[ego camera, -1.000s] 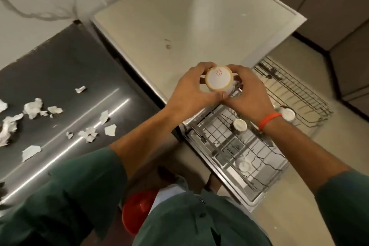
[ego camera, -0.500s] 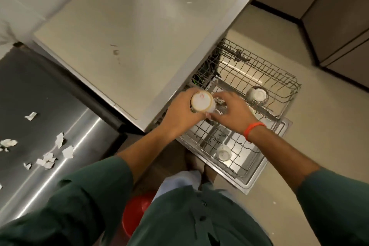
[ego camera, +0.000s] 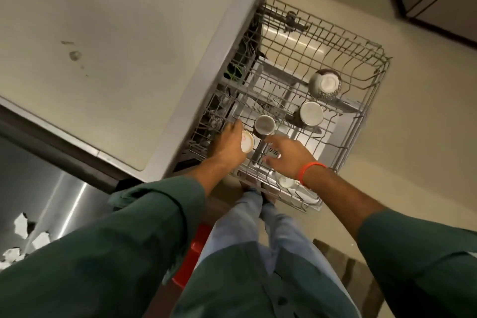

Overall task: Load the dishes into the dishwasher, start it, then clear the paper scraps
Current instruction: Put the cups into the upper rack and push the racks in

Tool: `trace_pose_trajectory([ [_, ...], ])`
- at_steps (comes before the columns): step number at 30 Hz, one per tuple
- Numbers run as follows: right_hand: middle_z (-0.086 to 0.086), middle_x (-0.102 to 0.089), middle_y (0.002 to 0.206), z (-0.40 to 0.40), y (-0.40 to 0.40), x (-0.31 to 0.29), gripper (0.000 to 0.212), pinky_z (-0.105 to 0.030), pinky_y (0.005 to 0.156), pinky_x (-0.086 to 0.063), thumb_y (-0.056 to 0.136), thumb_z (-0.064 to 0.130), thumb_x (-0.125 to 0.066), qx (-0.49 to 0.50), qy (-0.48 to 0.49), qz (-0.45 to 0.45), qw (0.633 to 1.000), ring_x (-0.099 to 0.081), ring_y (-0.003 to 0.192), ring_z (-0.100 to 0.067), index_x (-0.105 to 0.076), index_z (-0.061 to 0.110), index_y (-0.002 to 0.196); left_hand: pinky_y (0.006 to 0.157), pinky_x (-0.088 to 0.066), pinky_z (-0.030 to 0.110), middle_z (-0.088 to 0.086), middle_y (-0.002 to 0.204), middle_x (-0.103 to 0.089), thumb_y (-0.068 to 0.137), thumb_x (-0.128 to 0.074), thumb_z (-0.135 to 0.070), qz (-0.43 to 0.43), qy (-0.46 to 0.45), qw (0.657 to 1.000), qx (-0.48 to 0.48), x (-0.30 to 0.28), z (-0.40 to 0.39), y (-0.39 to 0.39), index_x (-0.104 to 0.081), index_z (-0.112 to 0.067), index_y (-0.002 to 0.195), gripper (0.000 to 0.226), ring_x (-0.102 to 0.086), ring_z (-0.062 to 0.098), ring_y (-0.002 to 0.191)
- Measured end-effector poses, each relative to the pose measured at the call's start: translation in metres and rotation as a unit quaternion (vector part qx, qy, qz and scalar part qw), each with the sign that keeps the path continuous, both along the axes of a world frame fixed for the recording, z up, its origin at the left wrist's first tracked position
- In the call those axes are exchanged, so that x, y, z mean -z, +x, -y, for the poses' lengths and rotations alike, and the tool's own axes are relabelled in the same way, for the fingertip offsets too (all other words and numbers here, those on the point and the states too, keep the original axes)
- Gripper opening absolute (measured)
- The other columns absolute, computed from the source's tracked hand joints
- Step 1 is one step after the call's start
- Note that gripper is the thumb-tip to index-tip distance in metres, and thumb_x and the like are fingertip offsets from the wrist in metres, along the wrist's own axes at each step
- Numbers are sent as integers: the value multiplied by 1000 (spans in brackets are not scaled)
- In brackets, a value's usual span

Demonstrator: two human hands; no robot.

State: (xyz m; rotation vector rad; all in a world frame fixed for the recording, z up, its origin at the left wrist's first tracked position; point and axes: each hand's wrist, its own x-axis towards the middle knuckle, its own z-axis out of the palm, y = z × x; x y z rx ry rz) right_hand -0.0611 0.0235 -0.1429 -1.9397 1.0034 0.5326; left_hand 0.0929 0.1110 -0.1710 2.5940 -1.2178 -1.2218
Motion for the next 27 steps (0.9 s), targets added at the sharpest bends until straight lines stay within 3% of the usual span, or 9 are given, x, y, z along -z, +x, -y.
trace_pose_trajectory([
  [9,-7,-63,129,-10,4,35,52,-30,95,-45,92,26,-63,-5,18,-39,999,-57,120,-26,-49,20,141,88,-55,47,11,140,-50,75,-86,-22,66,74,994,49,52,-2,5,-36,-20,142,84,-57,37,120],
  [18,-5,-62,133,-18,19,53,58,-38,104,-47,91,30,-62,-5,31,-56,998,-57,124,-28,-45,22,146,81,-57,46,9,136,-51,70,-89,-22,68,29,996,41,73,-19,13,-41,-20,133,79,-61,38,112],
  [27,-8,-62,132,-20,14,49,52,-35,98,-46,92,30,-64,7,20,-81,996,-57,121,-28,-49,21,141,88,-51,46,13,145,-42,76,-85,-22,43,82,994,66,70,-19,14,-30,-28,150,92,-55,40,122],
])
